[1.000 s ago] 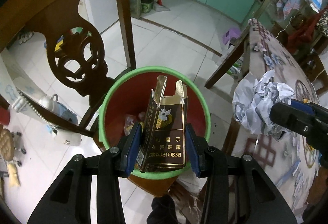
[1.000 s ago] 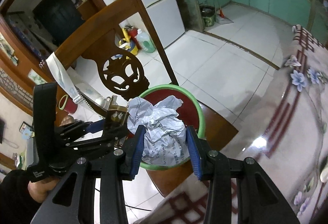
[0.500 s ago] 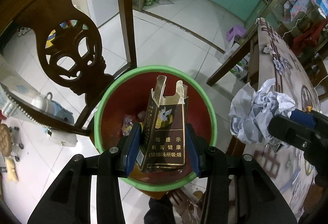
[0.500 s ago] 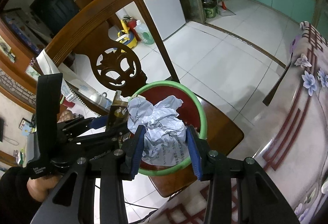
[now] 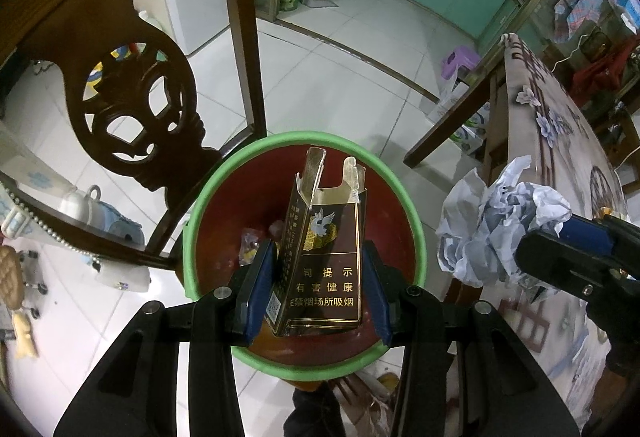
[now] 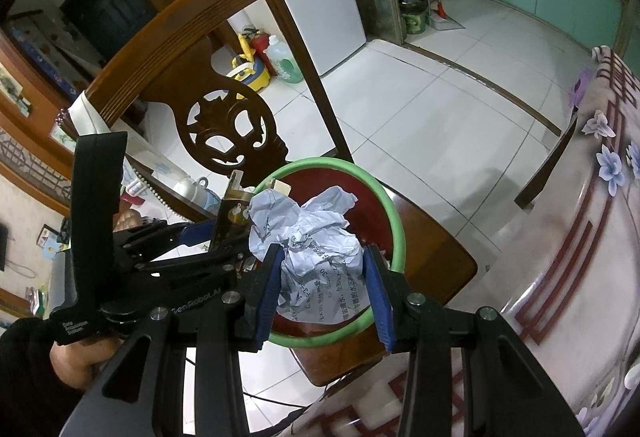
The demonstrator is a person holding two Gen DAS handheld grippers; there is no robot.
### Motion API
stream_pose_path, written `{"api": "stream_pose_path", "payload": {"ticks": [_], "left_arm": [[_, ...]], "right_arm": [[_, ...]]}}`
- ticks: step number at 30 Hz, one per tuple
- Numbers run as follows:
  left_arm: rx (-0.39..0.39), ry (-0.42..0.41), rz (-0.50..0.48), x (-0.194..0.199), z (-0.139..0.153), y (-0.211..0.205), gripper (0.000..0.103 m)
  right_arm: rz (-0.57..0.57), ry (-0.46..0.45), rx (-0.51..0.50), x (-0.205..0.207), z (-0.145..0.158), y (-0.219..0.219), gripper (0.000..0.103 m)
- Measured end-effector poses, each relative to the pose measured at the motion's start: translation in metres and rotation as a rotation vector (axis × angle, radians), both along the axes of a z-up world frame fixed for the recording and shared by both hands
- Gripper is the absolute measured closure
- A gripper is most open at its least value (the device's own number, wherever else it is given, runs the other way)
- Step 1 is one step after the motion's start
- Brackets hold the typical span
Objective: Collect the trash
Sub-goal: 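Carry the cigarette box and crumpled paper over the red bin, then open both grippers to drop the cigarette box and paper into the bin, then move both open grippers back over the trash on the table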
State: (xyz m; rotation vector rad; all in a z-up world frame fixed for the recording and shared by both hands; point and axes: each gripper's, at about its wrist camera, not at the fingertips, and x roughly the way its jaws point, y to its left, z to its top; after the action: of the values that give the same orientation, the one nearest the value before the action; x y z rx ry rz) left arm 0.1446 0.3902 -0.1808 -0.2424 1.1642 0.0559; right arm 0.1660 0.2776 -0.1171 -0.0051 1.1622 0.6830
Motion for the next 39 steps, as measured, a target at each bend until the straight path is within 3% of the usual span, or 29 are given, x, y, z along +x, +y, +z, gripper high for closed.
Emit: {"api": "stream_pose_path", "payload": {"ticks": [10,12,14,16,18,27,39], "left_arm": [[0.004,0.010,0.069,-0.002,-0.002,0.014,0.058],[0.012,0.008,0.083,-0.003,-0.001,0.015,0.049],[0.021,0.001,0.091,-0.004,0.000,0.015,0.027],[0.031,-0.008,0.098,-0.005,0.002,0.014,0.021],[0.043,-0.008,0.109,-0.007,0.002,0.015,0.021],[0.037,-0.058,0.090,-0.017,0.025,0.000,0.021],[0.027,-0.162,-0.027,-0.037,0.064,-0.089,0.021]], "right_arm": [[-0.006,-0.016,0.002,0.002,-0.004,0.003,0.061],[-0.018,-0.013,0.015,0.002,-0.004,0.000,0.060],[-0.027,-0.007,0.024,0.001,-0.004,-0.002,0.057],[-0.034,-0.008,0.037,0.000,-0.003,-0.004,0.055],[-0.040,-0.014,0.053,-0.001,0.000,-0.005,0.045],[-0.086,-0.066,0.060,-0.022,0.025,-0.032,0.044],[-0.232,-0.176,-0.003,-0.089,0.073,-0.167,0.044]]}}
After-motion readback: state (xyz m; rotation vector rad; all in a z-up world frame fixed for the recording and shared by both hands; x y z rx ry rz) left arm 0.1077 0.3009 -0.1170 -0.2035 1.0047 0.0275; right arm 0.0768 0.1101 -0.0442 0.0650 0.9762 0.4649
